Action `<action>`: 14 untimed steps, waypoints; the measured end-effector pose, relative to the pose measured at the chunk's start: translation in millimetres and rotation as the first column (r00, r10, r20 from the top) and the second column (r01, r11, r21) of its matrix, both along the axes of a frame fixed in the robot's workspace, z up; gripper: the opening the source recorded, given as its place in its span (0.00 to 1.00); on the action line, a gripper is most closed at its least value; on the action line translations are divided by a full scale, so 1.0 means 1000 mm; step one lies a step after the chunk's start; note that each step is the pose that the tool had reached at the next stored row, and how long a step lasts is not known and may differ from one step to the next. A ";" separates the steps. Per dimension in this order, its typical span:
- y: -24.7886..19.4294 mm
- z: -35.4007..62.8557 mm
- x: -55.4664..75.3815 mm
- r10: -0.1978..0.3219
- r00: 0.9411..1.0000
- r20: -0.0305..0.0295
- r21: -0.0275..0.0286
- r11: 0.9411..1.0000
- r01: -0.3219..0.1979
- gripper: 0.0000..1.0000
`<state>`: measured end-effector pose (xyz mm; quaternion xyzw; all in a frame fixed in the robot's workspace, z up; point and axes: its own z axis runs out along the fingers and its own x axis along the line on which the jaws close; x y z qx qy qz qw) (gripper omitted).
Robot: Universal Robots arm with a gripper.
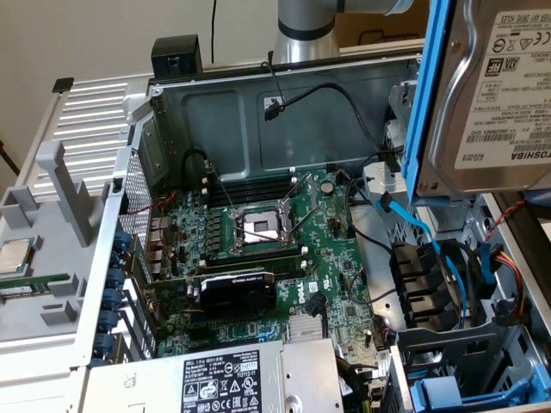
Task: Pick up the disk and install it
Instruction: 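Pick up the disk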
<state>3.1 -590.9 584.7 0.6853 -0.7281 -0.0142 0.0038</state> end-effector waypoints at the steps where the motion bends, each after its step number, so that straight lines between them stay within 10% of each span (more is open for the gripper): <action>1: 0.0000 0.0000 0.000 0.000 1.000 0.000 0.000 1.000 0.000 0.36; 9: -0.0005 0.0000 0.000 0.000 1.000 0.000 0.001 1.000 0.000 0.36; 14: -0.0110 0.0000 0.000 0.000 1.000 0.000 0.022 1.000 0.000 0.36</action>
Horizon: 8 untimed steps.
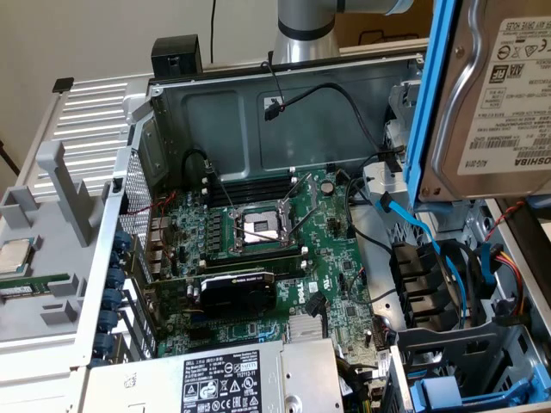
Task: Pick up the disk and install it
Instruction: 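Pick up the disk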
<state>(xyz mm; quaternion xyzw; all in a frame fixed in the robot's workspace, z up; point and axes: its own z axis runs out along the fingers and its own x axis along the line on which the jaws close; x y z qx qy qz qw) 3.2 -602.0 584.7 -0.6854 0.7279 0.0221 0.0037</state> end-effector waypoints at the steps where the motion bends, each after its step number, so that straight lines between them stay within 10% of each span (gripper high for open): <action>1: -0.0015 0.0000 0.000 0.000 1.000 0.000 0.003 1.000 0.000 0.36; 8: -0.0048 -0.0002 0.000 0.000 1.000 0.000 0.009 1.000 0.000 0.36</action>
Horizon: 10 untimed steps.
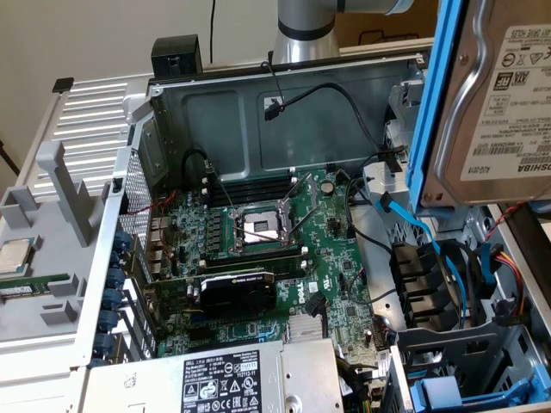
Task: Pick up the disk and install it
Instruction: 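Pick up the disk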
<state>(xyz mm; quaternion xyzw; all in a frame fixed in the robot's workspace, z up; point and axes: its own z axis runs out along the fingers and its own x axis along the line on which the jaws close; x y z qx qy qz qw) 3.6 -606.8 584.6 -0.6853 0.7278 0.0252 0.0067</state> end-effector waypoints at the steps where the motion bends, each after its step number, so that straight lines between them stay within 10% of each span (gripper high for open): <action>1: 0.0000 0.0000 0.000 0.000 1.000 0.000 0.000 1.000 0.000 0.36; 10: -0.0048 -0.0010 0.006 0.000 1.000 0.000 -0.008 1.000 0.000 0.36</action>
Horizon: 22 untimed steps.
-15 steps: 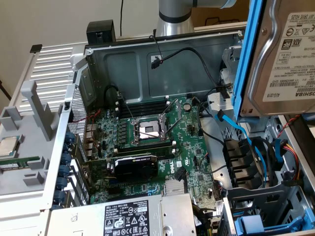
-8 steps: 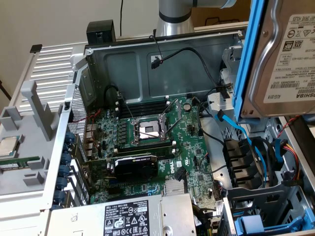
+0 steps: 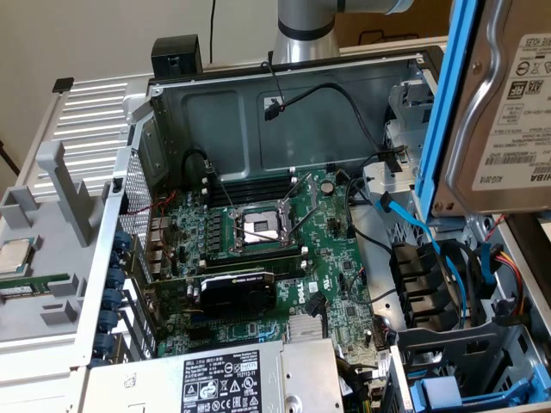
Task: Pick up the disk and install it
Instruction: 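Pick up the disk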
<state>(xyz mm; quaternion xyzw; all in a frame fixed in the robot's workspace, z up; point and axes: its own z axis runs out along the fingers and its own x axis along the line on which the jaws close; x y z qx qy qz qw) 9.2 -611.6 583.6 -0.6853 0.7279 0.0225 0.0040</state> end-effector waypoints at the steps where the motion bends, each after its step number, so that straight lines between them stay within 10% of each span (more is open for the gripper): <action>1: -0.0008 -0.0004 0.001 0.000 1.000 0.000 0.000 1.000 0.000 0.36; 22: -0.0064 -0.0030 0.003 0.000 1.000 0.000 -0.005 1.000 0.000 0.36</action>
